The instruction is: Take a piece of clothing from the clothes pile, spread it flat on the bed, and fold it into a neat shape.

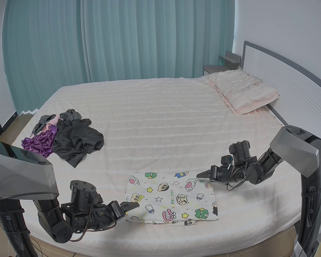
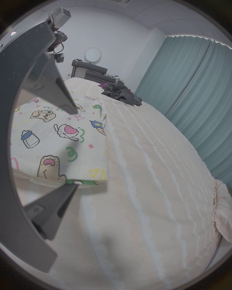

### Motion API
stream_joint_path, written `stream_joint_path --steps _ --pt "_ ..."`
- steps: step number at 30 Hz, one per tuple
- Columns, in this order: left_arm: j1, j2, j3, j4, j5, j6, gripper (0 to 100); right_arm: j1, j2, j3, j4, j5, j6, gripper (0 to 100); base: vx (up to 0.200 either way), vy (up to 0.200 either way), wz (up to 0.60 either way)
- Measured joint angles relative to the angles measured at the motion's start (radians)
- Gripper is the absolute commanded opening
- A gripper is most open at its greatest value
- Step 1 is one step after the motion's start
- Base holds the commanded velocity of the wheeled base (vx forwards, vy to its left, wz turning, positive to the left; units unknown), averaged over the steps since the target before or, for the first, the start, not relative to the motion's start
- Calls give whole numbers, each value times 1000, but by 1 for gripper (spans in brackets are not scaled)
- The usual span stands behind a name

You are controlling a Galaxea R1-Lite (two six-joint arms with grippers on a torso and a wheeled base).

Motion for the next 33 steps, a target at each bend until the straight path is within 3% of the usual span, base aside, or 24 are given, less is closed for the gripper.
stream_joint_path --steps 12,17,30,31,33 --pt "0 0 0 0 1 1 100 -12 2 -12 -10 -21 -1 0 0 0 0" --pt "1 0 1 0 1 0 100 -20 2 -19 -11 -95 1 0 0 0 0" --pt "0 0 1 0 12 -1 100 -36 -1 -11 -11 -137 7 0 0 0 0" --pt "0 0 1 0 12 -1 100 -36 -1 -11 -11 -137 7 100 0 0 0" --pt "0 0 1 0 12 -1 100 -35 -1 -11 -10 -137 9 100 0 0 0"
